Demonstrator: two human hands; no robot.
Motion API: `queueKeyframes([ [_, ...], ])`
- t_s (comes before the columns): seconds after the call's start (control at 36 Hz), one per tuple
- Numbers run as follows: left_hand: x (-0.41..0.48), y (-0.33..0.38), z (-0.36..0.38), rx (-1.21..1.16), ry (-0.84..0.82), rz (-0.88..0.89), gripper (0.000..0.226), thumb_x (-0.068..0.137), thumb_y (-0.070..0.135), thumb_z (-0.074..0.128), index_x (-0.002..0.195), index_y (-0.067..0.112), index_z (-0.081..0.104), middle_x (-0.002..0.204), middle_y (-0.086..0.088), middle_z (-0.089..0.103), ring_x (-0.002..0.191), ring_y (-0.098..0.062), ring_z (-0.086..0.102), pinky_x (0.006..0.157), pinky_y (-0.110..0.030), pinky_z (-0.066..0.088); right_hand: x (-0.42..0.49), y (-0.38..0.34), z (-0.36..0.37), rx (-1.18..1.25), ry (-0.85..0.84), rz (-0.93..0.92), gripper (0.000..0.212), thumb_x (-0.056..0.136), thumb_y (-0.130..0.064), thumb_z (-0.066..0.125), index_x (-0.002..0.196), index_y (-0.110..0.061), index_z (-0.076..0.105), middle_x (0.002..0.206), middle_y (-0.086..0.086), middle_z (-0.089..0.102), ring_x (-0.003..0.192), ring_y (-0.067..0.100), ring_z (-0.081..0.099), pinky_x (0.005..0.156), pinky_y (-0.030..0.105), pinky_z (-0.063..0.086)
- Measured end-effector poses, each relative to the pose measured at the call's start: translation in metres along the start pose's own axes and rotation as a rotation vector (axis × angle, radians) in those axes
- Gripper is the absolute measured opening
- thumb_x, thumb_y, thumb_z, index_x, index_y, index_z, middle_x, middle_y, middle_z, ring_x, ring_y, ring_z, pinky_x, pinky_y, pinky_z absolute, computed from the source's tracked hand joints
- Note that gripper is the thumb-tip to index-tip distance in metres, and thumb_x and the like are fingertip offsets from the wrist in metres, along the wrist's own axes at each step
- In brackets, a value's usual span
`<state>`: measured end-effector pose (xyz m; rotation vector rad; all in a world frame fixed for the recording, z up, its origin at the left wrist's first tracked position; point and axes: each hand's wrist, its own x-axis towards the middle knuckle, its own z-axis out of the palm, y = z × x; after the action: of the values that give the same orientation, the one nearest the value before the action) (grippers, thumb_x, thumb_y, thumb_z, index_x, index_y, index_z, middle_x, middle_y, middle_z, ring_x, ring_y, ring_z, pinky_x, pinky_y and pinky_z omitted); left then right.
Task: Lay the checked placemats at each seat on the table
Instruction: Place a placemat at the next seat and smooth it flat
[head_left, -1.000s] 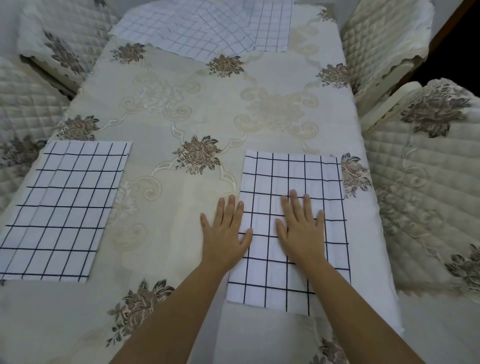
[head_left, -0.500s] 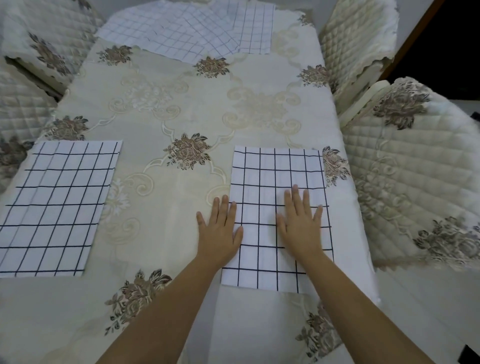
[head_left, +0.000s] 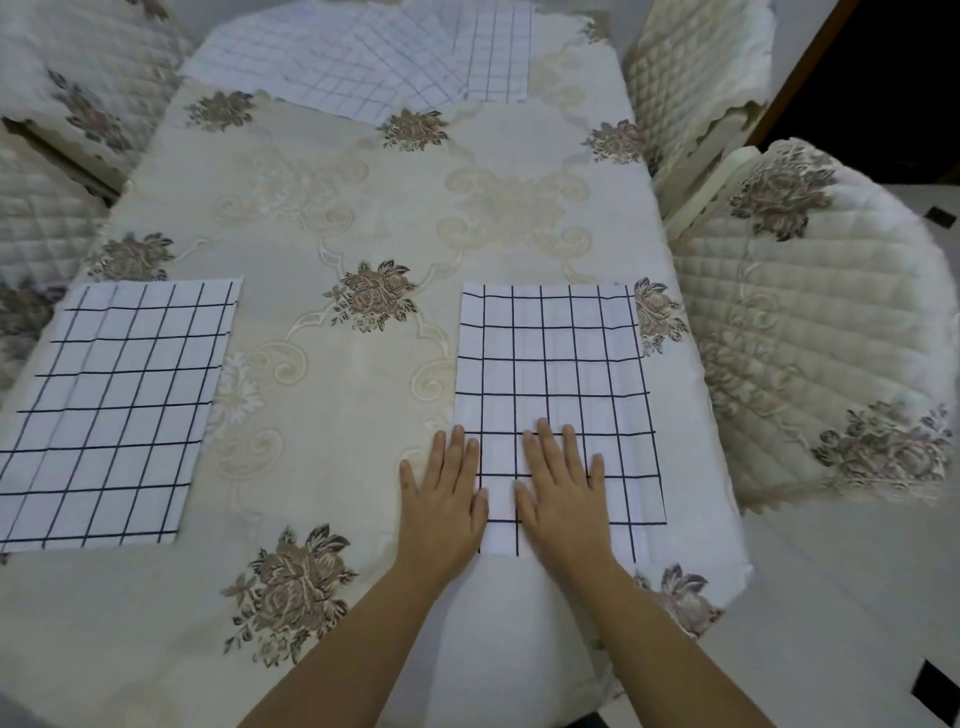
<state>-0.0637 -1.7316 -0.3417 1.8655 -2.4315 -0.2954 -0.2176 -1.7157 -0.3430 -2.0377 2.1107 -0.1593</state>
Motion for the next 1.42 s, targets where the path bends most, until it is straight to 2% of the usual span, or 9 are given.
queueKeyframes([
  [0.31,-0.008,-0.005,0.001,0.004,0.032,0.025,0.057,0.085,0.035,0.034,0.137,0.015,0.036,0.144,-0.011,0.043,0.135,-0.025,0.03,0.092,-0.06,0.04,-0.013,0.065,-0.016,-0.003,-0.017,0.136,0.063,0.09,-0.045,0.022,0.147,-0.019,0.016,0.154,-0.002,0.012,0.143,0.025,0.017,0.106,0.057,0.027],
  [0.56,0.013,0.017,-0.011,0.035,0.088,0.002,0.042,0.079,0.025,0.037,0.103,0.006,0.067,0.122,-0.02,0.061,0.118,-0.036,0.055,0.091,-0.056,0.044,0.001,0.03,-0.021,-0.033,0.084,0.086,0.055,0.089,-0.039,0.029,0.134,-0.008,0.041,0.139,0.015,0.048,0.131,0.032,0.038,0.096,0.063,0.022],
  [0.64,0.009,0.022,-0.002,0.012,0.055,0.035,0.049,0.082,0.026,0.034,0.116,0.006,0.063,0.13,-0.014,0.057,0.128,-0.027,0.047,0.096,-0.05,0.044,0.006,-0.001,-0.02,0.015,0.056,-0.023,0.056,0.081,-0.034,0.035,0.132,-0.01,0.04,0.136,0.012,0.052,0.127,0.03,0.047,0.093,0.059,0.039],
  [0.72,0.001,0.019,0.011,-0.065,0.042,0.024,0.05,0.099,0.03,0.016,0.143,0.012,0.03,0.148,-0.007,0.034,0.145,-0.016,0.011,0.113,-0.042,0.014,0.005,-0.019,-0.008,0.055,-0.003,-0.085,0.051,0.083,-0.032,0.034,0.13,-0.013,0.039,0.136,0.009,0.053,0.128,0.028,0.047,0.094,0.052,0.045],
  [0.86,-0.003,0.014,0.009,-0.019,0.006,0.003,0.051,0.1,0.035,0.007,0.14,0.014,0.03,0.148,-0.005,0.037,0.145,-0.009,-0.007,0.11,-0.039,0.009,-0.003,-0.007,0.006,0.048,0.012,-0.149,0.054,0.089,-0.032,0.033,0.14,-0.016,0.031,0.149,-0.001,0.032,0.145,0.014,0.001,0.107,0.045,0.016],
  [1.0,-0.005,0.014,0.007,-0.016,0.011,0.009,0.055,0.087,0.033,0.032,0.139,0.016,0.032,0.146,-0.005,0.04,0.139,-0.017,0.022,0.1,-0.051,0.039,-0.007,0.018,-0.003,0.01,-0.018,-0.086,0.055,0.091,-0.037,0.031,0.143,-0.018,0.033,0.151,-0.001,0.032,0.14,0.02,0.018,0.107,0.045,0.012],
  [1.17,-0.015,-0.001,0.006,-0.043,-0.026,0.018,0.053,0.088,0.032,0.032,0.14,0.021,0.034,0.148,-0.002,0.037,0.14,-0.017,0.02,0.1,-0.054,0.036,-0.016,0.063,-0.015,0.054,-0.034,0.063,0.06,0.092,-0.043,0.018,0.148,-0.019,0.02,0.155,-0.003,0.014,0.143,0.019,0.014,0.111,0.05,0.019],
  [1.31,-0.031,-0.02,-0.009,-0.083,-0.096,-0.008,0.053,0.088,0.034,0.028,0.14,0.024,0.037,0.149,0.001,0.032,0.138,-0.018,0.024,0.097,-0.057,0.038,-0.026,0.083,-0.029,0.128,-0.119,0.113,0.065,0.083,-0.052,-0.005,0.143,-0.026,-0.008,0.149,-0.016,-0.016,0.143,0.008,-0.01,0.117,0.043,0.0],
  [1.42,-0.019,-0.001,-0.034,-0.342,-0.237,-0.261,0.048,0.097,0.023,0.03,0.145,0.025,0.029,0.157,0.009,0.004,0.145,-0.012,0.002,0.115,-0.049,0.01,-0.018,0.071,-0.051,0.371,-0.13,0.26,0.045,0.101,-0.024,0.029,0.145,-0.018,0.03,0.157,-0.005,0.012,0.146,0.014,0.006,0.116,0.047,0.002],
])
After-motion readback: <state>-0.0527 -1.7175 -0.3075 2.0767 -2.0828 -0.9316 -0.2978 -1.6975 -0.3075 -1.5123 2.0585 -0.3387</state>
